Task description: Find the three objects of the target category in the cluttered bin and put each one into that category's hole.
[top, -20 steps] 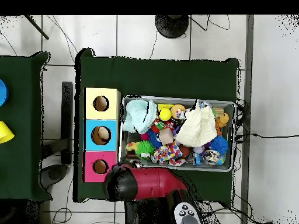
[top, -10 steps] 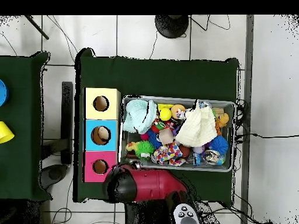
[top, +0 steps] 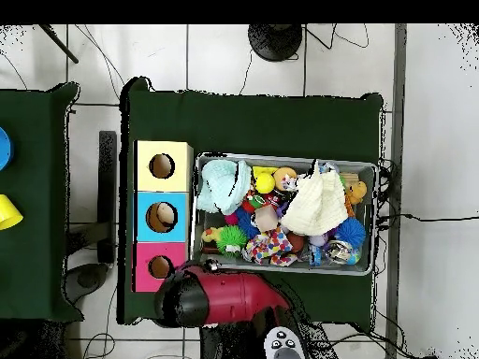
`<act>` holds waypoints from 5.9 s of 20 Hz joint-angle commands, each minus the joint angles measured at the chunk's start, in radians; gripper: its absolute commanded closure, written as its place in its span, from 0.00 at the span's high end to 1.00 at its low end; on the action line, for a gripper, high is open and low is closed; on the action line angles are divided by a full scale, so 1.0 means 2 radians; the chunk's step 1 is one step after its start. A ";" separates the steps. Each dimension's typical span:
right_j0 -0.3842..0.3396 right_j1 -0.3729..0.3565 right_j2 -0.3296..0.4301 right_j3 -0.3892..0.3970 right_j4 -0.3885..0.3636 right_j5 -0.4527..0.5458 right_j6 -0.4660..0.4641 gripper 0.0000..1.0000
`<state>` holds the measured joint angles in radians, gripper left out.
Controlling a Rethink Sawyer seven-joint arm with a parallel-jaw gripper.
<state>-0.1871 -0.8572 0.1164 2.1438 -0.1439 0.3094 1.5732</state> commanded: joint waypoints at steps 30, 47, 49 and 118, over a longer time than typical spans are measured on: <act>-0.020 0.113 0.024 -0.101 0.035 0.025 0.064 1.00; -0.026 0.136 0.034 -0.162 0.033 0.072 0.045 1.00; -0.030 0.136 0.039 -0.160 0.034 0.073 0.045 1.00; -0.076 0.100 0.079 -0.250 -0.020 0.192 -0.019 1.00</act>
<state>-0.3299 -0.6518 0.2257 1.7526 -0.1032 0.7132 1.5730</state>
